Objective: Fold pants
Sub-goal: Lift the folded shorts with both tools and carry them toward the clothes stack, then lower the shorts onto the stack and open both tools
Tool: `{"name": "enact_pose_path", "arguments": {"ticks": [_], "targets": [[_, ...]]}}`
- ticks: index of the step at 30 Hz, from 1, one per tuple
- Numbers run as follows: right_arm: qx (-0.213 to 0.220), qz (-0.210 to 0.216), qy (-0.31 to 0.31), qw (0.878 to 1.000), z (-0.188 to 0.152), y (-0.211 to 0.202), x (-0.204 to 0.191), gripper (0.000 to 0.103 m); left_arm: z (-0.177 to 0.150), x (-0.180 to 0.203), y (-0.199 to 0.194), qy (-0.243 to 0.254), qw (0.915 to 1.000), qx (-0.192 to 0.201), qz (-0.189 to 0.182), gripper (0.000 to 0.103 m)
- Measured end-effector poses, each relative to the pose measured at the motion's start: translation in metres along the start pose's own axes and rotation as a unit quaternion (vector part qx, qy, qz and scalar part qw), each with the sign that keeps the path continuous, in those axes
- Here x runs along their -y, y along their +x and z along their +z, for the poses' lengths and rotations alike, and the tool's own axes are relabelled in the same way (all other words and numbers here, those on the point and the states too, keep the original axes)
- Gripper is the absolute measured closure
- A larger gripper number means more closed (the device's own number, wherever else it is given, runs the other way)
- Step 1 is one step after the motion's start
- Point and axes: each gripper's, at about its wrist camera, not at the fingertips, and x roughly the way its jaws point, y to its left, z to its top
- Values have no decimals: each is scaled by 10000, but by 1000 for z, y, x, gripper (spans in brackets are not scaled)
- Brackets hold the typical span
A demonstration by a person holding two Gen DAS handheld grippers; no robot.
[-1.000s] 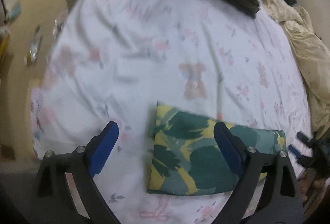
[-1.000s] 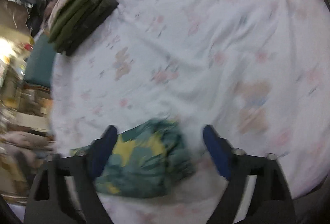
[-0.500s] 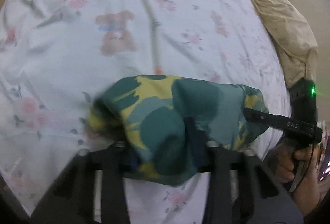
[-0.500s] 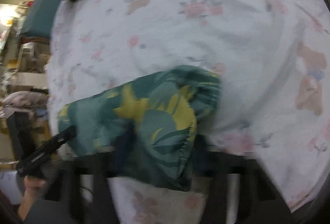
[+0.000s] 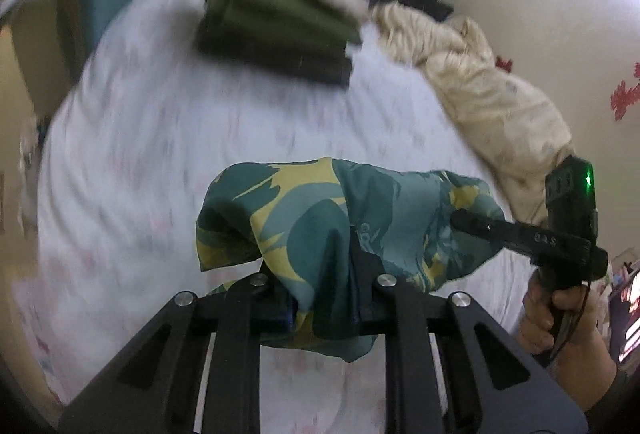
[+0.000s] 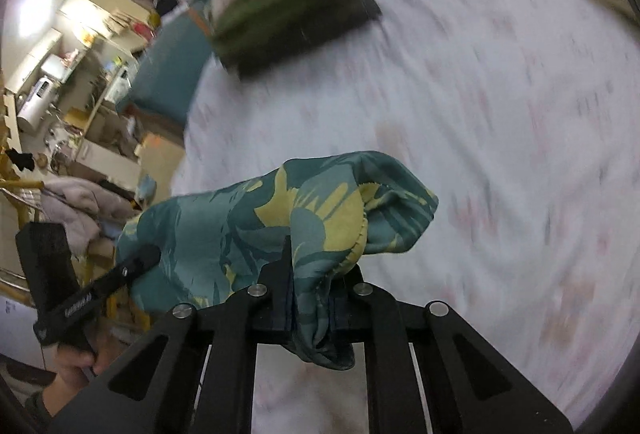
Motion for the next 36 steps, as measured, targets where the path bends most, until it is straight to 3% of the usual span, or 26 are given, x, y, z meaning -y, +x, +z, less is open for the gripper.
{"name": "enact_pose_path", "arguments": {"ticks": [3,5,7,10,12,15,18,19,20,21,22,23,27,29,30,33,36], "targets": [[273,-6,-328,9991,76,5,-20,92,76,1,12,195,9995,258,54,87],[461,-13,-515,9976,123,8,-34,92,144,-7,27,140,9988,454,71,87],[704,-26,-728,9949,190,21,-52,92,200,-19,35,135,9975,686,135,87],[883,13,-797,9929,271,37,-66,92,286,-31,62,452,9930,946,539,86],[991,68,-780,9920,328,55,-72,91,331,-34,87,817,9858,1129,941,86],[888,-335,-754,9926,378,100,-74,91,378,-48,134,793,9828,997,1337,85],[589,-695,-639,9938,392,145,-57,90,392,-74,180,640,9827,763,1561,79],[454,-878,-711,9926,392,161,-52,89,393,-80,188,631,9819,781,1607,70],[413,-928,-722,9922,394,169,-48,86,394,-86,193,567,9810,862,1646,52],[435,-1036,-713,9911,396,175,-42,76,397,-94,198,441,9773,1007,1810,41],[536,-1281,-726,9877,395,177,-36,66,398,-97,198,413,9731,1129,1965,21],[656,-1517,-750,9834,394,174,-30,49,397,-98,196,458,9677,1291,2117,13],[1050,-2418,-979,9597,393,152,-20,46,379,-110,186,691,9440,1592,2805,11],[1098,-2305,-1078,9608,386,136,-23,46,367,-117,168,395,9327,1831,3081,12],[1123,-2141,-1111,9640,382,129,-27,46,356,-123,151,139,9343,2090,2883,12],[1333,-1700,-1404,9662,349,99,-49,45,329,-126,116,-184,9418,2377,2369,12],[1587,-1298,-1400,9687,303,66,-66,44,282,-119,89,-385,9563,2324,1730,12]]}}
